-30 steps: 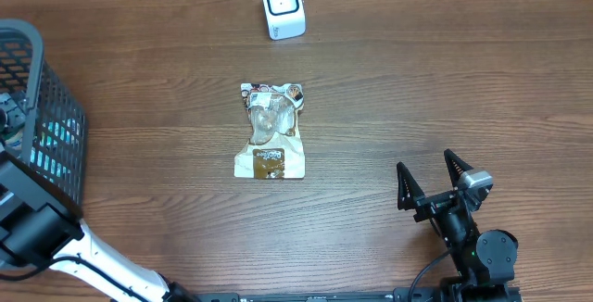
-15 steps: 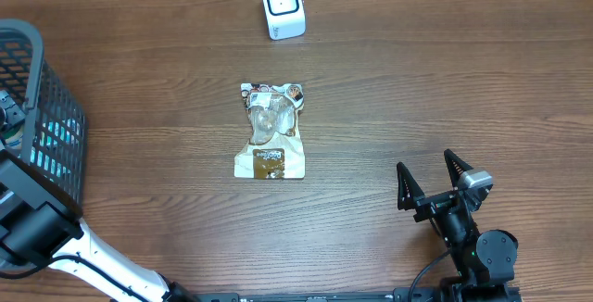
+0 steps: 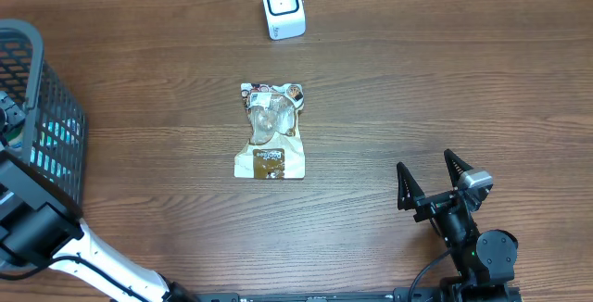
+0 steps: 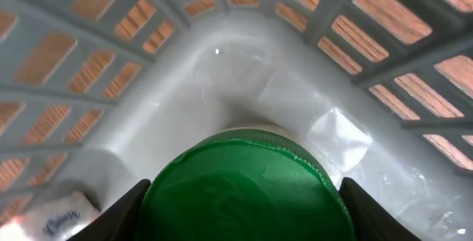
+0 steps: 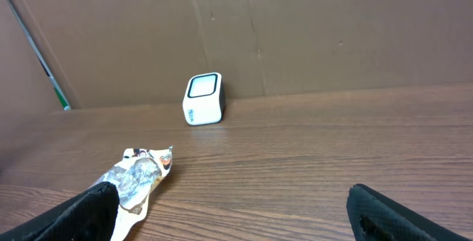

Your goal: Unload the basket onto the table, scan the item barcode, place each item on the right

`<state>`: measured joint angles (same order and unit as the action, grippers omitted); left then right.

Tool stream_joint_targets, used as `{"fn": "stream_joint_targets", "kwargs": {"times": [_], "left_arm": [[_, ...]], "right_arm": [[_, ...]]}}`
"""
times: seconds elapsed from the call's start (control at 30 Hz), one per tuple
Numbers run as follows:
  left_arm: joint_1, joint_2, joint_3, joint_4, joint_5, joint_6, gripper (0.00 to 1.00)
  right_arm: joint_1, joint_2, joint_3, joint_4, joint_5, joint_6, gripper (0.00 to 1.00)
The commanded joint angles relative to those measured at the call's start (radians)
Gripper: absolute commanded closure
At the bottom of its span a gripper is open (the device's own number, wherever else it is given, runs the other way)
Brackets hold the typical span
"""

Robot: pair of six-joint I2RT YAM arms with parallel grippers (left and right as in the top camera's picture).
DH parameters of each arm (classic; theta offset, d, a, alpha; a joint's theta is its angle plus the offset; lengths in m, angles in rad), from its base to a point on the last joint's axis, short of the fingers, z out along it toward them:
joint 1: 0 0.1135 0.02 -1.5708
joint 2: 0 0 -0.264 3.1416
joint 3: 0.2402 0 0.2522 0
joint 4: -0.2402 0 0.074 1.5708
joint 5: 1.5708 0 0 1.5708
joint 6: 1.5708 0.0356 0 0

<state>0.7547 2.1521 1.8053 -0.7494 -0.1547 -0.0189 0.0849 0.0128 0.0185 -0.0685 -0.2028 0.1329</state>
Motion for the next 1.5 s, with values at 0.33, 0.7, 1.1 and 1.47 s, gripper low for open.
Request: {"fn": "stream_joint_targets", "kwargs": {"times": [0.33,0.7,1.1,1.47], "left_arm": [[0.004,-0.430,0.005,-0.049,-0.005,-0.308,0.59],[-0.005,-0.759,0.004,-0.108,0.221,-0.371,0.64],[-0.290,-0.874,0.004,-0.302,0.362,-0.357,0.68],[-0.614,-0.739,0.003,-0.513,0.332,-0.293,0.72]], "right_arm": [[-0.006,-0.010,-0.011,0.005,0.000,-0.003,0.00],[-0.006,-0.010,-0.011,0.005,0.000,-0.003,0.00],[-0.006,-0.010,-0.011,0.005,0.000,-0.003,0.00],[-0.006,-0.010,-0.011,0.005,0.000,-0.003,0.00]]}}
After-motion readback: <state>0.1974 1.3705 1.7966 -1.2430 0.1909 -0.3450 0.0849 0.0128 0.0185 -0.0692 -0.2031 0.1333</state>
